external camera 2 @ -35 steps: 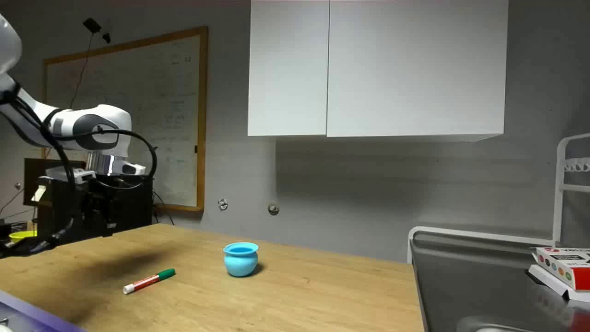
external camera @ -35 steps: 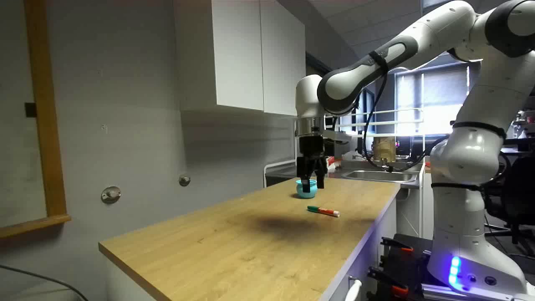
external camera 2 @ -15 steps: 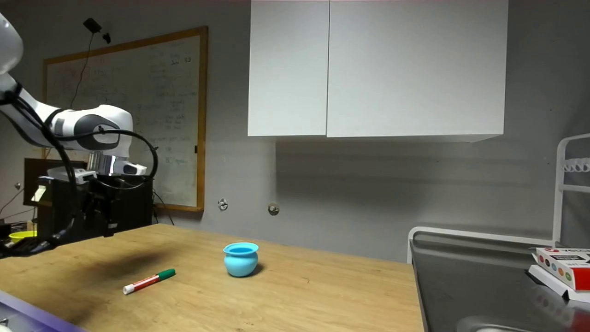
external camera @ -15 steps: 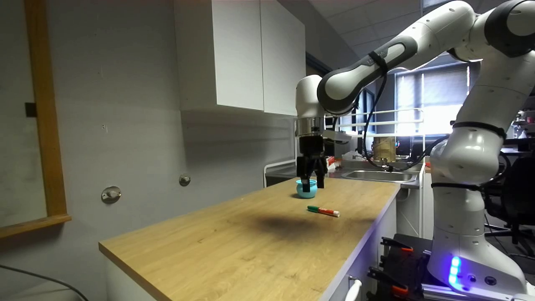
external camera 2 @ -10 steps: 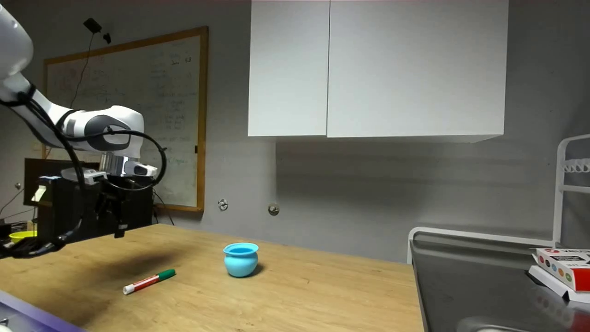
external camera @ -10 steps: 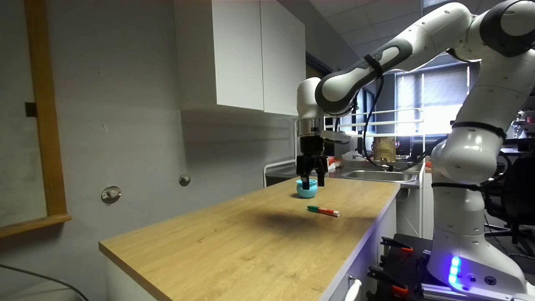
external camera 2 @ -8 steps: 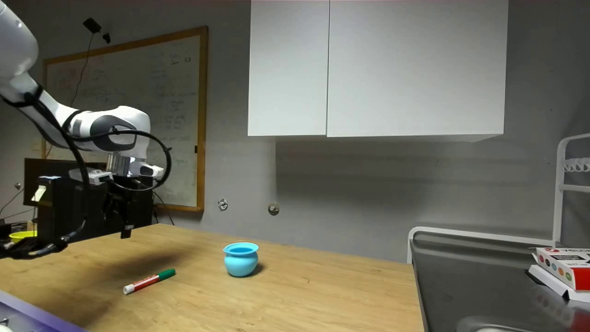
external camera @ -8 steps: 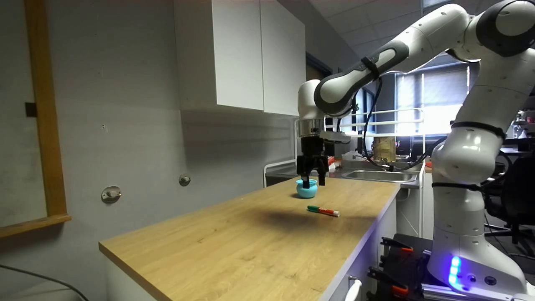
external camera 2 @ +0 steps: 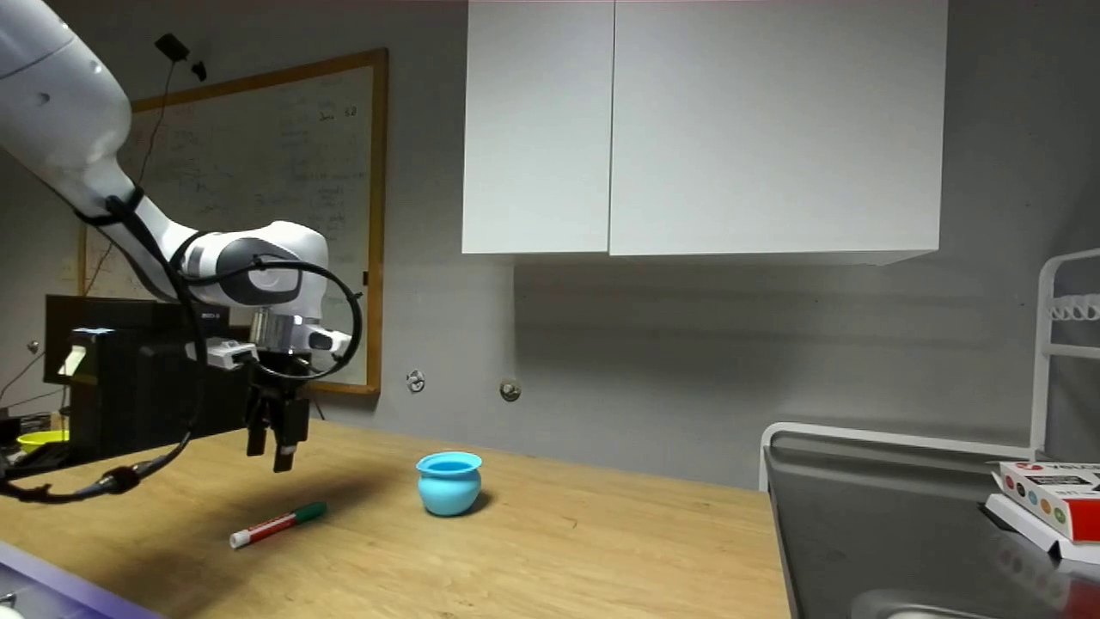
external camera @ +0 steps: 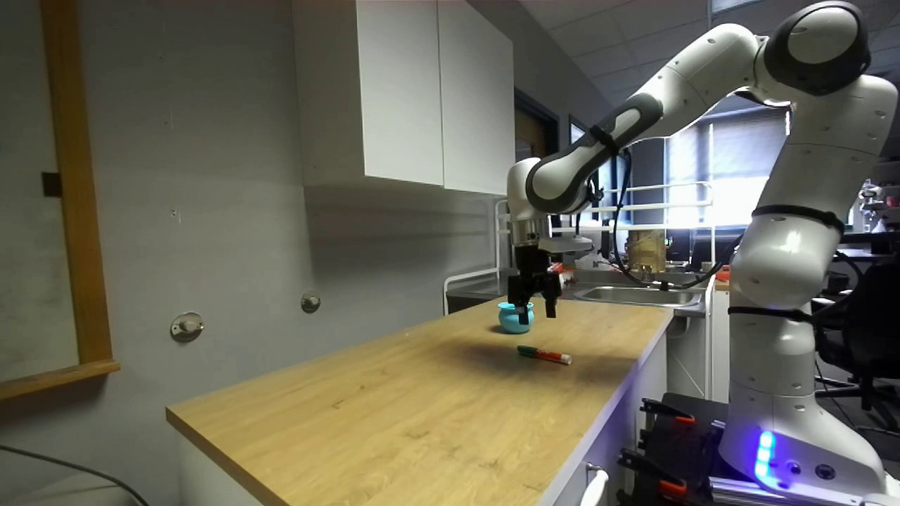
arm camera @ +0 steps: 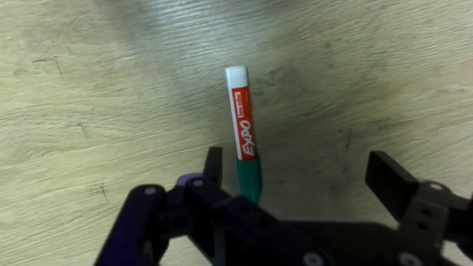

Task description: Put the marker inside the blue vessel

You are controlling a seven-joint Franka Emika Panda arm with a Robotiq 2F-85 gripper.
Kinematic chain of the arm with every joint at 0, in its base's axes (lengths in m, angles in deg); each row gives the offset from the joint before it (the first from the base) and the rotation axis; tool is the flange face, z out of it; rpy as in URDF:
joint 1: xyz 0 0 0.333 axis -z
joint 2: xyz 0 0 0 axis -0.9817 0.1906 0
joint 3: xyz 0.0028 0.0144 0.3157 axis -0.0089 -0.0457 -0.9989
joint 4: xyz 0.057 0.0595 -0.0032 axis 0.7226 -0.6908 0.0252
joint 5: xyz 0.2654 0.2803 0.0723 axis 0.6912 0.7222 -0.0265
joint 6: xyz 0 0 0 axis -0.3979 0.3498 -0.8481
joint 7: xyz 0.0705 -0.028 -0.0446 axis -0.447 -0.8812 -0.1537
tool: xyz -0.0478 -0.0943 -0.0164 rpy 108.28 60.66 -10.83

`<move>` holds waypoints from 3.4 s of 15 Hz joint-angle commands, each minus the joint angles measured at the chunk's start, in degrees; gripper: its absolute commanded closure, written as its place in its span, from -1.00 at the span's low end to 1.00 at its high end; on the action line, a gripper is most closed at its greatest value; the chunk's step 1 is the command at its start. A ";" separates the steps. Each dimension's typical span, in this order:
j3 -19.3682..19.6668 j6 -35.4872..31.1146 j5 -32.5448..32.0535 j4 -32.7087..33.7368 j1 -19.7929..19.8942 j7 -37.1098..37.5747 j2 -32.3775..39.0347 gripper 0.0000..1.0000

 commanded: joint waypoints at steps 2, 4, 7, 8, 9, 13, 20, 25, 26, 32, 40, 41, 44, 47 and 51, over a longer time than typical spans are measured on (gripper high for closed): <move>2.48 -3.07 -1.02 0.48 0.92 -3.00 5.79 -1.00; 3.30 -4.06 -0.61 0.71 0.76 -4.38 8.13 -1.00; 3.40 -5.50 -1.15 1.07 0.31 -5.29 11.52 -1.00; 3.25 -5.76 -1.47 1.21 0.19 -5.24 12.47 -1.00; 3.09 -6.10 -2.08 1.33 0.07 -4.92 13.55 -1.00; 2.95 -6.86 -5.32 1.24 -0.41 -3.60 16.19 -0.46; 2.91 -5.21 -8.37 2.78 -0.87 -2.94 15.61 0.58; 2.66 -3.01 -9.56 4.38 -1.22 -2.46 14.61 1.00; 2.60 -2.67 -9.86 4.68 -1.36 -2.30 14.43 0.94; 2.16 -0.29 -10.69 7.03 -2.00 -1.58 12.97 0.94; 0.82 -4.84 -15.13 8.53 -0.37 9.02 3.32 0.95; 0.61 -5.73 -15.87 8.81 0.26 11.04 2.28 0.95; -0.20 -9.03 -19.59 9.69 3.24 17.05 -0.24 0.95; -0.54 -13.29 -23.45 11.11 7.24 23.21 -0.51 0.95; -1.32 -18.47 -30.92 13.71 13.52 33.98 1.88 0.96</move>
